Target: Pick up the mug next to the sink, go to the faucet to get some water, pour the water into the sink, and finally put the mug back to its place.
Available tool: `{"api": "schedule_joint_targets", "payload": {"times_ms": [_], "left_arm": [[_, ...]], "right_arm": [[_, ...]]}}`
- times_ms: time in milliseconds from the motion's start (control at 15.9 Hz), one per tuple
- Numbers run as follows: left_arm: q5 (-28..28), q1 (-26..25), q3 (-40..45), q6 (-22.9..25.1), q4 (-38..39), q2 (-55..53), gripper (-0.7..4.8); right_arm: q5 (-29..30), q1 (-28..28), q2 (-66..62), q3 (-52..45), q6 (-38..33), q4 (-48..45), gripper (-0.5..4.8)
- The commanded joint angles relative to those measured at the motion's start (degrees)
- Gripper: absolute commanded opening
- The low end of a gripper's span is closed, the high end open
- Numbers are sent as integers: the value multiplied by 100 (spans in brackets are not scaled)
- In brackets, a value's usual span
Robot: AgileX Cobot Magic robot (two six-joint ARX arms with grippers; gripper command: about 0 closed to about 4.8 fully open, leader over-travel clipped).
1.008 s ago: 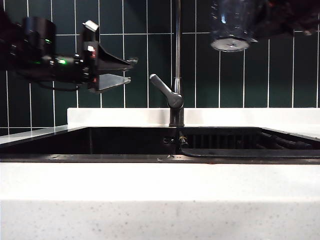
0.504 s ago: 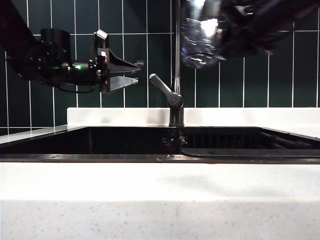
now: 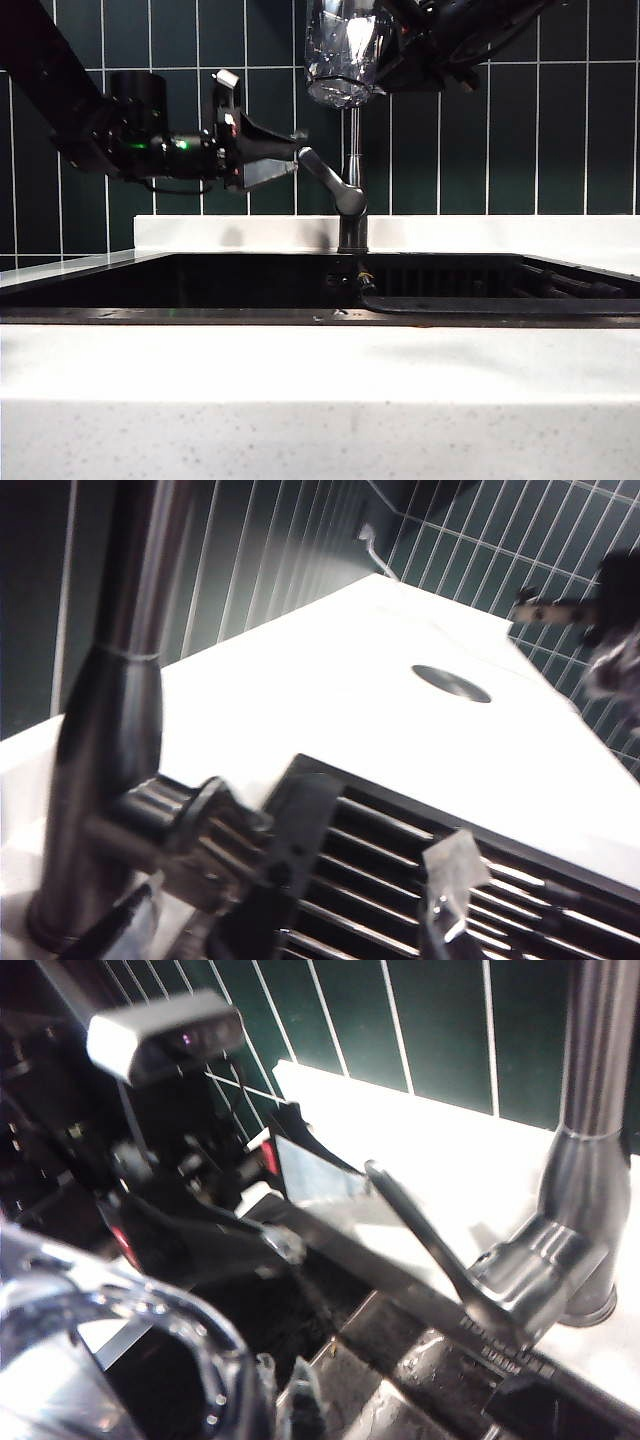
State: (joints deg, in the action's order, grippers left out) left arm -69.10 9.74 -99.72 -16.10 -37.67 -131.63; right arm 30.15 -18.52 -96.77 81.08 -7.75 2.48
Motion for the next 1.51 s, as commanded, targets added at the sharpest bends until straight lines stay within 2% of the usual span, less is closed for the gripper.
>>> {"api": "schedule_joint_targets", "payload": {"times_ms": [63,189,315,567,945,1512], "left_arm": [[7,125,-459,61,264,-361,339],[9,212,-702,129,286,-474,342],[96,223,-850,223,289,-474,374],[66,240,-879,219,225,-474,372],[-452,243,-879,214,-192,-470,335],[-973,245,-876,197,-446,-468,326]], "right_arm": [[48,-28,-9,144,-42,15,-4],[68,-26,-9,144,9,76,-4],[101,-28,-11,144,70,160,-4],[103,-28,-13,188,70,153,-4],[101,-17,-35,275,160,175,-4],[35,-15,-44,343,177,72,-4]]}}
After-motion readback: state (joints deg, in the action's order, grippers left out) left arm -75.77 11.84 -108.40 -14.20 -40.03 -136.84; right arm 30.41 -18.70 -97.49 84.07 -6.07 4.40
